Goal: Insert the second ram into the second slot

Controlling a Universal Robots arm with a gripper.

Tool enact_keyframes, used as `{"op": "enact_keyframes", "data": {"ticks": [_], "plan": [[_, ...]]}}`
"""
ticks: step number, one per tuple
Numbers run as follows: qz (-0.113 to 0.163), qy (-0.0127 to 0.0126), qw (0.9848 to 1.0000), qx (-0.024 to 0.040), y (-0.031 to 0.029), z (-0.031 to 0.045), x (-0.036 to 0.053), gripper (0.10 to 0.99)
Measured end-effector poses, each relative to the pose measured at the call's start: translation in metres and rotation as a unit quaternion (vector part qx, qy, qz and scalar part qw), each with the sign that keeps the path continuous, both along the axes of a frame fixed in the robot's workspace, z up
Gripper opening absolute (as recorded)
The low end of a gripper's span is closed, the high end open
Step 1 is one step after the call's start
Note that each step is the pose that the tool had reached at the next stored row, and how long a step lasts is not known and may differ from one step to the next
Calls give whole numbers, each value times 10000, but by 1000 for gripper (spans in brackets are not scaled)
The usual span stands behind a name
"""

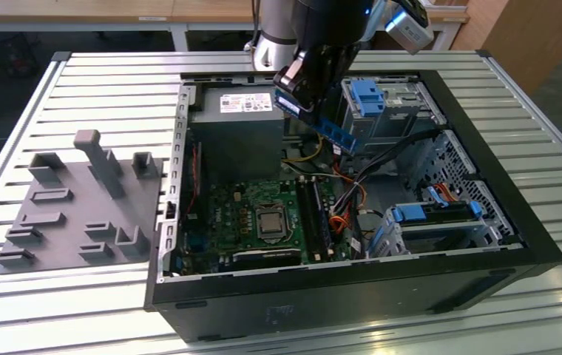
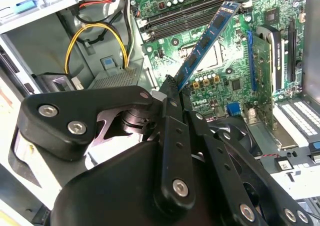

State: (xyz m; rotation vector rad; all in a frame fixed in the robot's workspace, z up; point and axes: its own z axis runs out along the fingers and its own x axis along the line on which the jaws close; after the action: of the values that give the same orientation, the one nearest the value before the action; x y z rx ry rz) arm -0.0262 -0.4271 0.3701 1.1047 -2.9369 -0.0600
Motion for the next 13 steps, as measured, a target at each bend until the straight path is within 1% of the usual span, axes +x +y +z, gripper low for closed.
{"op": "enact_keyframes", "data": {"ticks": [13], "plan": [[-122,0,9999,0,0,0,0,137]]}}
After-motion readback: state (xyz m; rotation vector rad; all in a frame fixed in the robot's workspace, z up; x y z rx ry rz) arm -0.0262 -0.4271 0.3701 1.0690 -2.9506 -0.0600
